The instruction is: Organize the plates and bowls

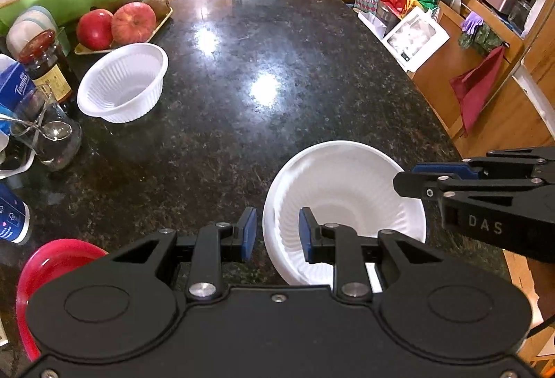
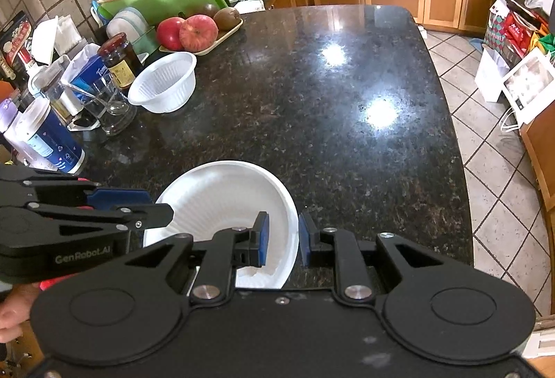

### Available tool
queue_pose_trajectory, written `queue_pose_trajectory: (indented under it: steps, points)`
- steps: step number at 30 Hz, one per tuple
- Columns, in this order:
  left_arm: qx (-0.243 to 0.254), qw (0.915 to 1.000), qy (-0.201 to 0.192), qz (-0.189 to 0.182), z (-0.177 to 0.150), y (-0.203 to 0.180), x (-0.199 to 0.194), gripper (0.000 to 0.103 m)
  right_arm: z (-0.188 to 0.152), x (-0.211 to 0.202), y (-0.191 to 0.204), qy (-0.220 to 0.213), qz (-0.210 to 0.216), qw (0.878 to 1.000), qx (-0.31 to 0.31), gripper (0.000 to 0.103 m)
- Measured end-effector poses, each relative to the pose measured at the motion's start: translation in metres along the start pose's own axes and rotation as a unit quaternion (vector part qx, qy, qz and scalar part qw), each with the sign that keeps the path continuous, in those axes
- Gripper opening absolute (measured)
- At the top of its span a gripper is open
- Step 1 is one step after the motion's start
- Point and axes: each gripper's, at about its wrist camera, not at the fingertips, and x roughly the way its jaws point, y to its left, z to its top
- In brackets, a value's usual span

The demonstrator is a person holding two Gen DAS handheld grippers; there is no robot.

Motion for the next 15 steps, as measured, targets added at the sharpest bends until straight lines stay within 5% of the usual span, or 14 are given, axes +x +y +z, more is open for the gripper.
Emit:
queue_pose_trajectory:
  steps: [15]
  points:
    - [-0.023, 0.9995, -0.018, 0.007, 0.004, 0.019, -0.013, 0.034, 0.005, -0.011, 0.007, -0.018, 0.000, 1.000, -0.007, 0.021]
